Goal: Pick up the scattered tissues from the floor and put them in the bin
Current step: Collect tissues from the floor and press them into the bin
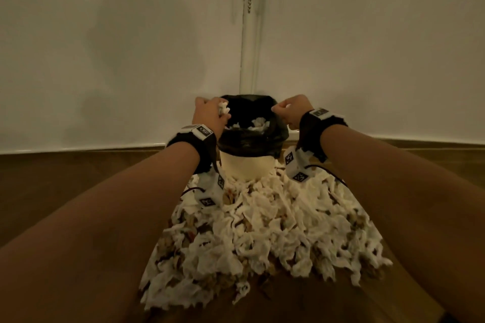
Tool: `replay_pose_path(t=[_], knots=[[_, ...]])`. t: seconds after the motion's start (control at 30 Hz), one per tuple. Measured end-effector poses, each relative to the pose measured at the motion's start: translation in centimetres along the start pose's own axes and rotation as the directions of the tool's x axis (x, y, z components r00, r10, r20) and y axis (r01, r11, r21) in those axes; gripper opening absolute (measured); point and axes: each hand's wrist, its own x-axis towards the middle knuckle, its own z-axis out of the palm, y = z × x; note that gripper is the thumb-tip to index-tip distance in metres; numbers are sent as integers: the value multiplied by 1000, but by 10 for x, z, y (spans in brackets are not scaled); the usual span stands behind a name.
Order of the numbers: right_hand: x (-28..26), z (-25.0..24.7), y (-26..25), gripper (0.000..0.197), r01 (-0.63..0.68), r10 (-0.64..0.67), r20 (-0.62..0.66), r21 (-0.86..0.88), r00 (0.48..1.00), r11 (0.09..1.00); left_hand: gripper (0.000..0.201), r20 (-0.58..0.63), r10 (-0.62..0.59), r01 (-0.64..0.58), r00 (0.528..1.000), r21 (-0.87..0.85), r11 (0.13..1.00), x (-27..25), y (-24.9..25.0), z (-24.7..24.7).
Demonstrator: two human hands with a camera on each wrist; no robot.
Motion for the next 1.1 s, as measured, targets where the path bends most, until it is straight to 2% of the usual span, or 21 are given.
replay_pose_path(t=[0.1, 0.2, 0.4, 0.53, 0.7, 0.8, 0.87, 0.9, 0.97, 1.03, 1.07, 1.1], knots=[[13, 3, 11, 13, 17, -16, 18, -46, 1000, 999, 38, 56, 6, -7, 998, 19, 1000, 14, -5, 8], [21, 2, 22, 15, -3, 5, 38, -58, 999, 998, 37, 56, 30, -31, 998, 23, 999, 22, -13, 17], [31, 6, 36, 29, -42, 45, 68, -44, 997, 998, 36, 63, 13, -16, 998, 57, 998, 28, -24, 28], [34, 13, 37, 20, -57, 57, 84, 7, 995, 998, 37, 83, 8, -14, 997, 70, 997, 25, -26, 32], [36, 18, 37, 25, -38, 37, 89, 14, 995, 999, 39, 89, -21, 15, 996, 66, 998, 21, -23, 30], [38, 20, 30, 27, -78, 78, 86, -7, 993, 997, 44, 110, -33, 24, 993, 77, 997, 21, -19, 28], [40, 22, 23, 24, -164, 143, 126, 175, 982, 971, 50, 130, -45, 35, 990, 80, 996, 23, -13, 26], [40, 23, 19, 23, -226, 185, 152, 335, 971, 915, 54, 144, -60, 49, 988, 80, 996, 24, -10, 25], [37, 25, 11, 24, -295, 216, 202, 596, 955, 746, 64, 175, -94, 85, 980, 60, 995, 27, -4, 24], [37, 24, 9, 41, -314, 224, 219, 646, 950, 696, 70, 203, -97, 93, 974, 31, 995, 28, 0, 23], [36, 22, 9, 45, -315, 239, 204, 607, 949, 729, 70, 208, -86, 83, 974, 23, 996, 27, 1, 22], [35, 20, 9, 41, -300, 233, 191, 543, 954, 784, 69, 199, -71, 70, 978, 13, 997, 26, 0, 22]])
